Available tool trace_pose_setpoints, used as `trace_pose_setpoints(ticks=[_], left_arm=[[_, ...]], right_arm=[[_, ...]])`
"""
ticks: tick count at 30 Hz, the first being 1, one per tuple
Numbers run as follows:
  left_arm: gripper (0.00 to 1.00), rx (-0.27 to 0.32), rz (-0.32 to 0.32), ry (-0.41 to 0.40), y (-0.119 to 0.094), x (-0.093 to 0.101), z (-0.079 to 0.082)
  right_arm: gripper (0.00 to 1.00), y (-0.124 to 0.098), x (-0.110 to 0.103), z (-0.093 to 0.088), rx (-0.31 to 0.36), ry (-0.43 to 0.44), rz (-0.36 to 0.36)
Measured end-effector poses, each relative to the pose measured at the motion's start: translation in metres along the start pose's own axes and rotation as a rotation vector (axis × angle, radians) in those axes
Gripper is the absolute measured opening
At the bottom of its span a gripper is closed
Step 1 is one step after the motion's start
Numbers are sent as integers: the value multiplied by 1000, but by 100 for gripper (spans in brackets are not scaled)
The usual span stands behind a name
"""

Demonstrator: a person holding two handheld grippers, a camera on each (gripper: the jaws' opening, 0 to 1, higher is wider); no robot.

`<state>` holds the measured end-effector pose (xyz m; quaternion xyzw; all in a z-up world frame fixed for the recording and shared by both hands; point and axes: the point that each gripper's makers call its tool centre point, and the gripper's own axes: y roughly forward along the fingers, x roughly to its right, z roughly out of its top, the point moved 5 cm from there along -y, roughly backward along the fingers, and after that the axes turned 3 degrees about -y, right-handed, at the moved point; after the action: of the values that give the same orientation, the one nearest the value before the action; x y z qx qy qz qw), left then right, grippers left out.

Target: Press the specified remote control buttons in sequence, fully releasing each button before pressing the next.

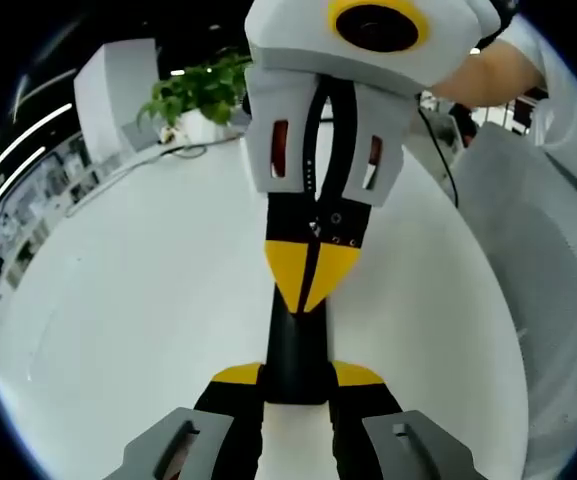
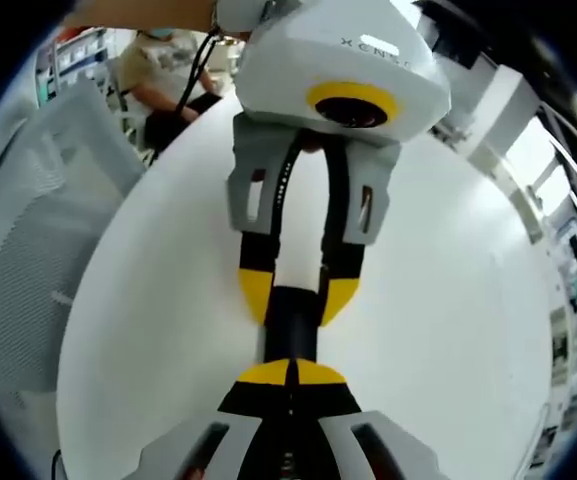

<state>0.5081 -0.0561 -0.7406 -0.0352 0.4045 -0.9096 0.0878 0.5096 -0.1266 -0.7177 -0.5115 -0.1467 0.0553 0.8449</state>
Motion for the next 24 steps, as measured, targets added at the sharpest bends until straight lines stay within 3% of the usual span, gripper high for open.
trace_pose_setpoints(ticks=[24], left_arm=[[24, 2, 1, -2, 0, -1, 0]], right_arm=[[0, -10, 3, 0, 49, 18, -29]])
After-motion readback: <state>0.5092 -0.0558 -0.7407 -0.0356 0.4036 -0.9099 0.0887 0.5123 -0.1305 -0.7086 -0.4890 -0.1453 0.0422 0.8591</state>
